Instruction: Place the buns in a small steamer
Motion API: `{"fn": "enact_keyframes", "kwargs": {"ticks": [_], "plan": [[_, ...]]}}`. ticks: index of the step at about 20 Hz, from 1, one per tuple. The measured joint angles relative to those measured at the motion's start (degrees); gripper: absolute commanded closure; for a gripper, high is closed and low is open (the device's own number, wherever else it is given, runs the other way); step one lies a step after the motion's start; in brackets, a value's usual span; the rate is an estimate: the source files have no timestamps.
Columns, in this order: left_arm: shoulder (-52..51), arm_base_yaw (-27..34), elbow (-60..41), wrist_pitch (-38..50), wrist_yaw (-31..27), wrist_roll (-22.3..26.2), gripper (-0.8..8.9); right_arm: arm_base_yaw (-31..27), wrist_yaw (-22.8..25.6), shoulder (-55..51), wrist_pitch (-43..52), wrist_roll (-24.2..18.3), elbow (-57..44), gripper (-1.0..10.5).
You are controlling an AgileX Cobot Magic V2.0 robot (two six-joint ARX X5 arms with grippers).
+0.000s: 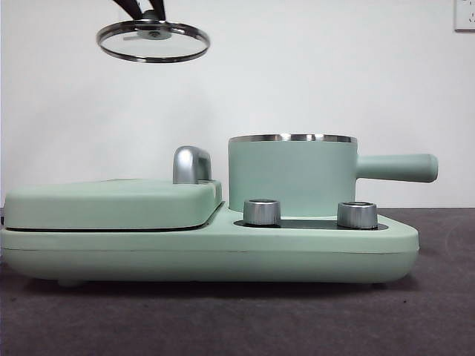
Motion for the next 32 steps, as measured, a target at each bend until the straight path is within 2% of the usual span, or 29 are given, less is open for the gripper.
{"fn": "enact_keyframes", "kwargs": {"ticks": [3,8,11,13,15,21,26,32], "plan": [[0.0,-2.6,0.0,0.0,0.0,0.0,7.04,0.0,-1.57,-9.92,0.0,0.04,-6.45,4.2],[0.0,-8.74,0.0,0.0,-0.02,0.0,7.05,0.0,-3.23,-29.31,0.09,0.11,-24.06,4.2],[0.0,-12.81,0.0,-0.02,0.0,0.0,7.11,0.0,-5.99,-41.2,1.38,2.23,-34.91,4.2],[0.0,-15.32,0.0,-0.02,0.0,-0.09,7.33,0.0,-6.14,-47.52,4.98,4.0,-39.85,4.2],[-0.02,-17.44,-0.24,-0.02,0.0,-0.42,7.33,0.0,-6.25,-51.58,4.72,5.57,-43.89,4.2],[-0.07,-21.42,-7.8,0.22,0.0,-0.24,7.62,0.0,-7.96,-55.1,4.9,7.37,-46.99,4.2],[-0.09,-22.97,-14.47,8.79,0.02,2.56,7.62,0.0,-7.98,-55.1,7.1,7.37,-46.99,4.2],[-0.09,-23.04,-19.45,14.29,0.0,5.07,7.64,0.0,-7.96,-55.1,7.23,7.37,-46.99,4.2]]}}
